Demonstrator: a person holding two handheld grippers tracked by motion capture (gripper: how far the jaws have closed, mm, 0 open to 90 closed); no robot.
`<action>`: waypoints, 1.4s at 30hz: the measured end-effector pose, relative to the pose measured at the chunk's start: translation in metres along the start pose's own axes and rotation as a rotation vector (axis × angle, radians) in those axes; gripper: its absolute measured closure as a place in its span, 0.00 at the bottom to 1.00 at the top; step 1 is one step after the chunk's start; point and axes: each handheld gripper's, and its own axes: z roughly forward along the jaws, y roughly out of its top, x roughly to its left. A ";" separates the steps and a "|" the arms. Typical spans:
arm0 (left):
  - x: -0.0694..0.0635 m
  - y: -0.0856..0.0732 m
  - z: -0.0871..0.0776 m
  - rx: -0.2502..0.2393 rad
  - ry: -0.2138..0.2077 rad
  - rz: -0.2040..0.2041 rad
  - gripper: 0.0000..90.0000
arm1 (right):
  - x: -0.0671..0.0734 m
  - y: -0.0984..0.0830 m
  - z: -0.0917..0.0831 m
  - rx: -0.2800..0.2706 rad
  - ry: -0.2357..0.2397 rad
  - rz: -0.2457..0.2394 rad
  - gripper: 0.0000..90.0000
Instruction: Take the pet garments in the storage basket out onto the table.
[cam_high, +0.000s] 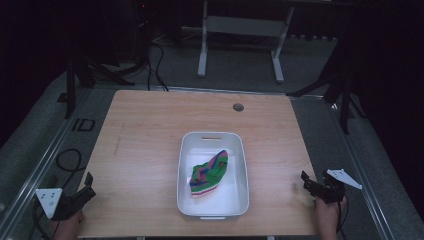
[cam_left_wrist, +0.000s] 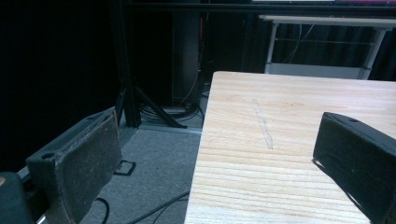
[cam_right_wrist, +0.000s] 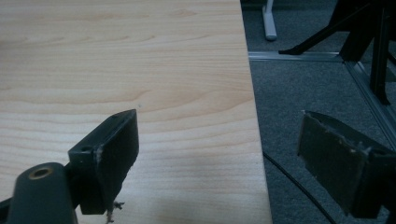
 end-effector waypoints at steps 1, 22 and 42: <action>0.000 0.000 0.000 0.000 -0.001 -0.001 0.01 | 0.001 0.000 0.001 0.013 0.020 -0.018 0.14; 0.001 0.000 0.000 0.004 -0.009 0.001 0.02 | 0.005 0.001 0.007 0.185 0.341 -0.197 0.14; 0.000 0.000 0.000 0.004 -0.009 0.004 0.02 | 0.044 0.012 0.005 0.289 0.664 -0.482 0.15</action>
